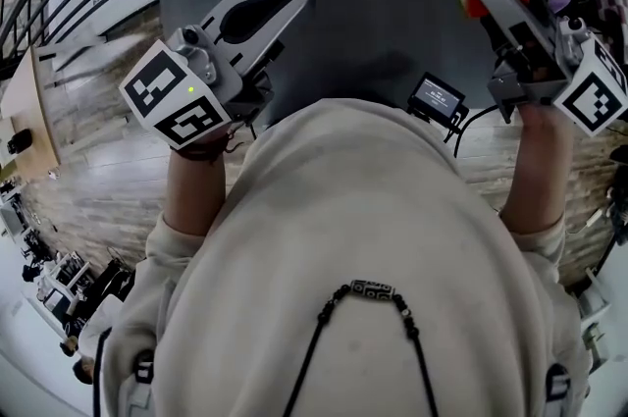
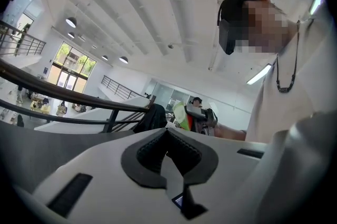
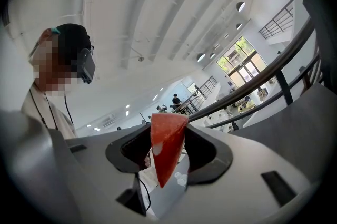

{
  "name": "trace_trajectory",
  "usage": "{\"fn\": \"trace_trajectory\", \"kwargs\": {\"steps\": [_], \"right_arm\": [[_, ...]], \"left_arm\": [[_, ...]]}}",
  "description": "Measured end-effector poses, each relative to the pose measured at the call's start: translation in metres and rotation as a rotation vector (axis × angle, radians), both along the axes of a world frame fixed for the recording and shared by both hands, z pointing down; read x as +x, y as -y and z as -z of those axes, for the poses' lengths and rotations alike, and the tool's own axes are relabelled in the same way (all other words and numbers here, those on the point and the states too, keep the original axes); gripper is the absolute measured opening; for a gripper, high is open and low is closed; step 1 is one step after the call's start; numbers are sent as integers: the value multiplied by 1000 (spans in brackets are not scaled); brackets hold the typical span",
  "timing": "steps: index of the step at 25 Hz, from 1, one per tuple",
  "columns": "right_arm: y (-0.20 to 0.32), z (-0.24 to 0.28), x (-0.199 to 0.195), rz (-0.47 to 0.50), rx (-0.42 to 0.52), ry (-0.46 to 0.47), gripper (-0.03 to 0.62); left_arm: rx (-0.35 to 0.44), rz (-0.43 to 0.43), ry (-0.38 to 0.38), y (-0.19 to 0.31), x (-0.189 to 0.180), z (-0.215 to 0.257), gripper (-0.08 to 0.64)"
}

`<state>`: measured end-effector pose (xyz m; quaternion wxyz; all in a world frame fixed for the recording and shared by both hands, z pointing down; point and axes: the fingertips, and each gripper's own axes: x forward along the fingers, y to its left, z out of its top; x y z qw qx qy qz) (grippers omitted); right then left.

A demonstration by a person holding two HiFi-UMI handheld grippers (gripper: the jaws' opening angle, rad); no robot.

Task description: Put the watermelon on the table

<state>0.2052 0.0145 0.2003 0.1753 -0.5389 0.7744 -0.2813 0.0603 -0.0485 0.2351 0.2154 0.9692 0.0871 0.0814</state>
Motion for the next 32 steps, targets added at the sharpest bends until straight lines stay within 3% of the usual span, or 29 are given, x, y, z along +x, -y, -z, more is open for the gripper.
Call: {"fn": "trace_trajectory", "kwargs": {"steps": [7,19,32], "right_arm": [[38,-19,-20,59,-54,-26,206],[45,-31,-33,130,-134,-78,206],[80,-58,-32,179,-188,-85,206]], "left_arm": [[-47,48,-5,23,-17,-18,6],[-112,140,24,2,-47,-34,6],[-159,216,38,24,-63,-52,6]]}}
